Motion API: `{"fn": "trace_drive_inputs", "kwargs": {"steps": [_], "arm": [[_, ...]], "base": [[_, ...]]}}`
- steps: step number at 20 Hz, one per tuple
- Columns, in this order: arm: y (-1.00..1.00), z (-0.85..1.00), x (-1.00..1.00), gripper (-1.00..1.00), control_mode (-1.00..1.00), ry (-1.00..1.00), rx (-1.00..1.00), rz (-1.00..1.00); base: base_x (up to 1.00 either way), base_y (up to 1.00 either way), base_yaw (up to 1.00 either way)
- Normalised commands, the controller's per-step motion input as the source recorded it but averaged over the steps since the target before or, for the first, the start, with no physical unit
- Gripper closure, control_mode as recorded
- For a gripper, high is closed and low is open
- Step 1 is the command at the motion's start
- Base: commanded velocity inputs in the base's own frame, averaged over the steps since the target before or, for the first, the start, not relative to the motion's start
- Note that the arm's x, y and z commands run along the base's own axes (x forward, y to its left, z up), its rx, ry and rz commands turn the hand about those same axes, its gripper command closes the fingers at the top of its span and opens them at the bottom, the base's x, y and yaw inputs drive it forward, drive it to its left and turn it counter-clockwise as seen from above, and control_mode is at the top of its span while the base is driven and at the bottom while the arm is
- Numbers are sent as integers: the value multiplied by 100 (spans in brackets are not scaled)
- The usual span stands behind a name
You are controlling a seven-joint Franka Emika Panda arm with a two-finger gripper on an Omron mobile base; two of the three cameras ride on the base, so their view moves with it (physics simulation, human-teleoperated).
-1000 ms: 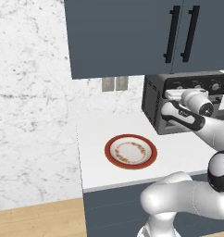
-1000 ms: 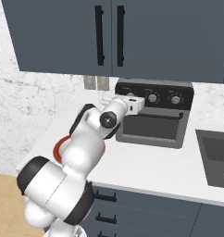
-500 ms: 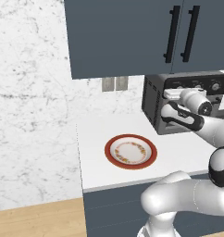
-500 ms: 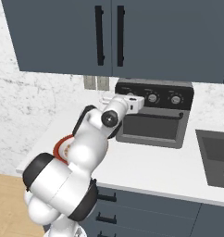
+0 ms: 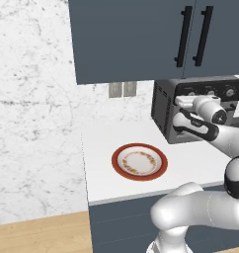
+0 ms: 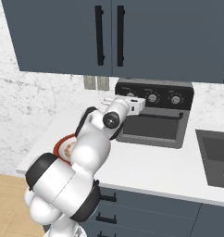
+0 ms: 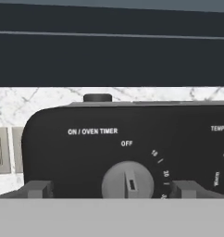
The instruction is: Pick up the kebab skewer and baguette bread, and place them inside the toaster oven. Close the toaster oven door and start by setting the timer.
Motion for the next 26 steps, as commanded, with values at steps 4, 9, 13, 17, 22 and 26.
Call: {"fn": "trace_drive_inputs", "kwargs": {"steps": [4, 9, 13, 17, 22, 26], "arm": [[-2, 0, 10, -100, -100, 0, 2, 0], [0, 0, 11, -100, -100, 0, 0, 0], [0, -4, 2, -100, -100, 0, 0, 0], [0, -1, 0, -100, -100, 0, 0, 0], [-1, 0, 0, -100, -100, 0, 1, 0], [-3, 0, 0, -100, -100, 0, 2, 0]], "base": [[0, 0, 0], [0, 0, 0], [0, 0, 0], [0, 0, 0], [0, 0, 0], [0, 0, 0]]}}
